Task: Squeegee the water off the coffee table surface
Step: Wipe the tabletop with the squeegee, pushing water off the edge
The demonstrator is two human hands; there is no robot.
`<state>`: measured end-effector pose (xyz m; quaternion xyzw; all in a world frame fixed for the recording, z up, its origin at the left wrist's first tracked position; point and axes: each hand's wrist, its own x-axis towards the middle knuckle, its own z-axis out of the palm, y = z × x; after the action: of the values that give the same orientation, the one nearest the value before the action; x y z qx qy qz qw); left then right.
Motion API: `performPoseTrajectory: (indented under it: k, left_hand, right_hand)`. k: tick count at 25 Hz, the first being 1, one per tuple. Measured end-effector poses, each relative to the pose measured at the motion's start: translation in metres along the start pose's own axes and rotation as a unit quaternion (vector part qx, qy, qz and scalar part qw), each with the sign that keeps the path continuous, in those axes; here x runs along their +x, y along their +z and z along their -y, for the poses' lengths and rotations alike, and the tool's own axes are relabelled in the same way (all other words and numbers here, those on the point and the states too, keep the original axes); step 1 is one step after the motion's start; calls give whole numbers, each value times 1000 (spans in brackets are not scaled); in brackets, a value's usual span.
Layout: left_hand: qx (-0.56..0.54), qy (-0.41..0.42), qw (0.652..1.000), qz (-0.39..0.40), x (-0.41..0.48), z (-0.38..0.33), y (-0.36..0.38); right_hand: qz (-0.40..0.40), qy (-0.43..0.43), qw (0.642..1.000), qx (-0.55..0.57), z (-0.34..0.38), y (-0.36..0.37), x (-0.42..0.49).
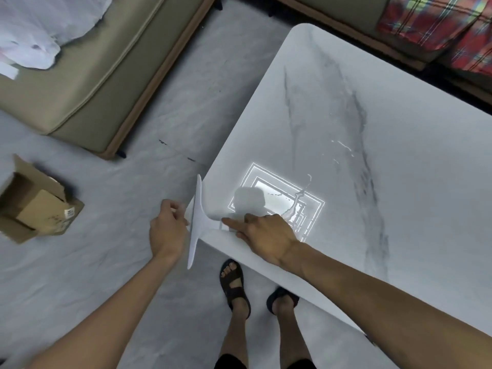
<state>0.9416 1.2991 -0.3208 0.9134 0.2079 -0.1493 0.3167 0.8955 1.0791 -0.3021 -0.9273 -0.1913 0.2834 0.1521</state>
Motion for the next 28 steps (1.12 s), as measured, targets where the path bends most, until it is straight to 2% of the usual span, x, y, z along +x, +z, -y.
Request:
performPoseTrajectory:
  k: [3,7,10,12,14,17,21,24,28]
  left_hand:
    - [65,-25,995,67,-5,18,4]
    - [79,-29,982,169,-21,12,20]
    - [78,-13,976,204,-29,-5,32]
    - [79,12,974,213,-32,-16,38]
    - [84,25,974,206,-33,-20,39]
    - [80,5,981,179,-30,-15,36]
    - [87,-19,979,186,-27,0,27]
    - [109,0,967,229,-35,3,33]
    - [96,1,951,294,-58,-12,59]
  right_hand:
    - [-8,20,1000,-21,-15,10,-14]
    - [-25,129,991,-37,-77,5,-90]
    - [-30,203,978,-42,-109,-4,-148]
    - [-42,219,974,-49,-115,-7,-171]
    - [-55,202,976,-55,-106,-10,-173]
    - [-72,110,991,-33,-69,-7,-133]
    - [-11,27,1000,10,-16,15,-64]
    - [-20,22,999,-17,-28,23,-66]
    - [-51,62,996,-42,-86,23,-127]
